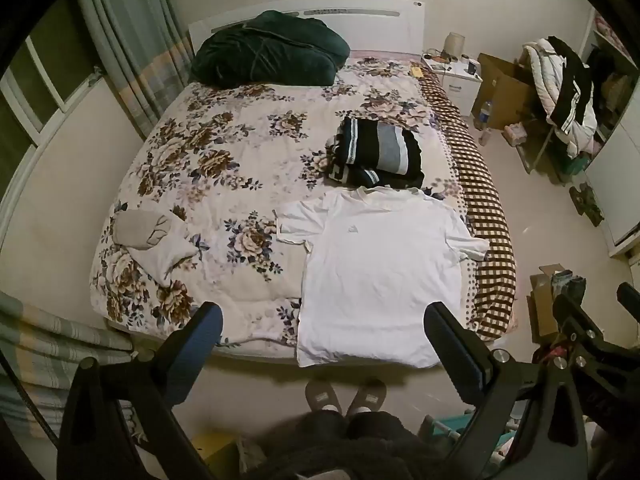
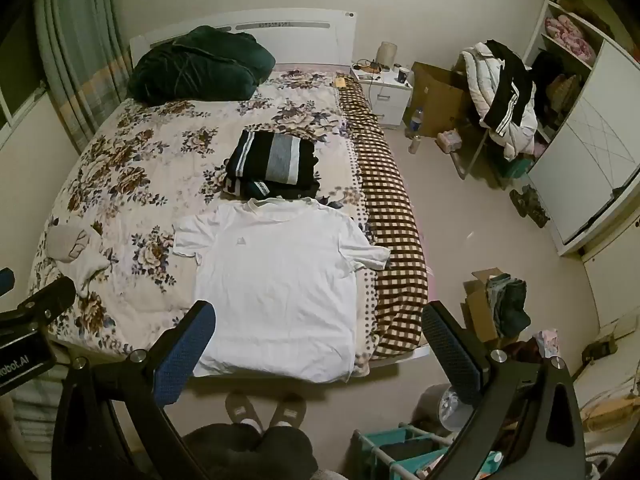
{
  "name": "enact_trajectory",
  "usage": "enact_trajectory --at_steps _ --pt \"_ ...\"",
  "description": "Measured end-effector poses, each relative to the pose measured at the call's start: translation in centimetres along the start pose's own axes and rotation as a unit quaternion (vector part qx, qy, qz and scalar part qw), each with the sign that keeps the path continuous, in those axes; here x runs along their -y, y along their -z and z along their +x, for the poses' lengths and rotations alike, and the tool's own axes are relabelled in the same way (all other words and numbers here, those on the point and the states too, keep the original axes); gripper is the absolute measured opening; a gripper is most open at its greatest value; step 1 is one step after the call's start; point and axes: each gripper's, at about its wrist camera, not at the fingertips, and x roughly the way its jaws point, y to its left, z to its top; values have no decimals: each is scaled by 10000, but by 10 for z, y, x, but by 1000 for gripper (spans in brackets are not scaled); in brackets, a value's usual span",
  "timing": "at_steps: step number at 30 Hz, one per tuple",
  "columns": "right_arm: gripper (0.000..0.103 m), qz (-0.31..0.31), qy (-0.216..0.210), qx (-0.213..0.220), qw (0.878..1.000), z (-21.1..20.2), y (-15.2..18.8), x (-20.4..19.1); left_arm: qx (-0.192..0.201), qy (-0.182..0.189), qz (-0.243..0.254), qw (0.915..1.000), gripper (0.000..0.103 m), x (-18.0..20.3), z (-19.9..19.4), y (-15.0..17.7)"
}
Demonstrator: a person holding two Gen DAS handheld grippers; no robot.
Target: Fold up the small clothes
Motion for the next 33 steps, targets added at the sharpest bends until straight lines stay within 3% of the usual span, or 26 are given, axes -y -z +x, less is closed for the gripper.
enact_trajectory --at_steps 33 --pt "103 -28 0 -58 10000 -5 -6 -11 -22 96 -26 9999 103 0 -1 -7"
